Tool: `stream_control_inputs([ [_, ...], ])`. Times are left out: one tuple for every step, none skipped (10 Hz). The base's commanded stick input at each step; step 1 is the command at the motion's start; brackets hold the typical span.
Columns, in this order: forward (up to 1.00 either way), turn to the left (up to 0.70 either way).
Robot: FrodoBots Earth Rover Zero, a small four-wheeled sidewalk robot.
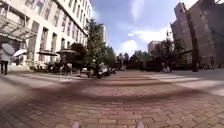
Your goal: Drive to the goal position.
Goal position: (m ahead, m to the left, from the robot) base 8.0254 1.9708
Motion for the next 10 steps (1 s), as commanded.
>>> stream_control_inputs([
  [0.70,0.00],
  [0.70,0.00],
  [0.70,0.00],
  [0.70,0.00],
  [0.70,0.00],
  [0.70,0.00],
  [0.70,0.00],
  [0.70,0.00],
  [0.70,0.00],
  [0.70,0.00],
])
